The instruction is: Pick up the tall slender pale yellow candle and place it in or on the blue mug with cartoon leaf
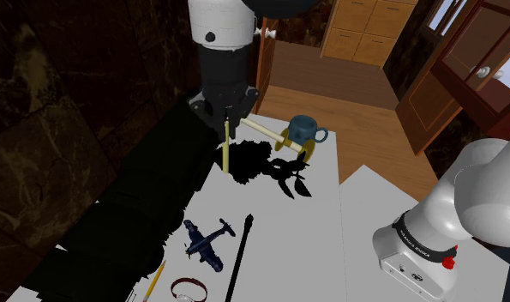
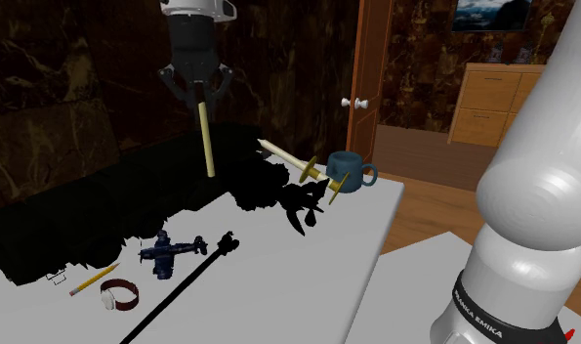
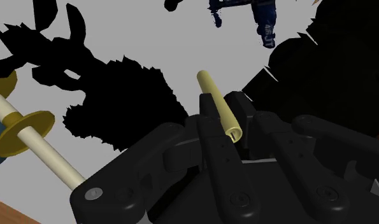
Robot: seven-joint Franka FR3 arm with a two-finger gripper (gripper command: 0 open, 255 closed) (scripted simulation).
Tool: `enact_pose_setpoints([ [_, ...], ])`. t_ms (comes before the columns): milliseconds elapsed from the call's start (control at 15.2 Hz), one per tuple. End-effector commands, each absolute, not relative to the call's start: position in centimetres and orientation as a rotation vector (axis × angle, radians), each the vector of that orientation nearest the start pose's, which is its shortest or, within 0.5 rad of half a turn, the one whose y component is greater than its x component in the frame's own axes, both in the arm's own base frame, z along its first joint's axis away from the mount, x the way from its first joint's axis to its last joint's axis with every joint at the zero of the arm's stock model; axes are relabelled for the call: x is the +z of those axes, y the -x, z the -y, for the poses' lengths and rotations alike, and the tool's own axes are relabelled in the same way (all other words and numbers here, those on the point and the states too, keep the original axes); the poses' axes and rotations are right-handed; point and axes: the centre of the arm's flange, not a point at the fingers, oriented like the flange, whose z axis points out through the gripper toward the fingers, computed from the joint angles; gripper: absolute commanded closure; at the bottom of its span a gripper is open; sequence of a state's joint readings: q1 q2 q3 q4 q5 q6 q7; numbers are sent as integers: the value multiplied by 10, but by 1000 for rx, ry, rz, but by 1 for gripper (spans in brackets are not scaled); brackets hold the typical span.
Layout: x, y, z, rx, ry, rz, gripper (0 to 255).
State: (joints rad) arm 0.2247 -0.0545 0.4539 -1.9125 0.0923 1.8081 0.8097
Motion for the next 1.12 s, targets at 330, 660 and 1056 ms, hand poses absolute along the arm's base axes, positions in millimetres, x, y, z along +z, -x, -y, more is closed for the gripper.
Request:
enact_pose_setpoints([
  [330,547,-413,-349,133,3119,-244,255],
  [660,556,-418,-297,133,3119,-244,255],
  [1056,568,-425,-219,133,3119,-244,255],
])
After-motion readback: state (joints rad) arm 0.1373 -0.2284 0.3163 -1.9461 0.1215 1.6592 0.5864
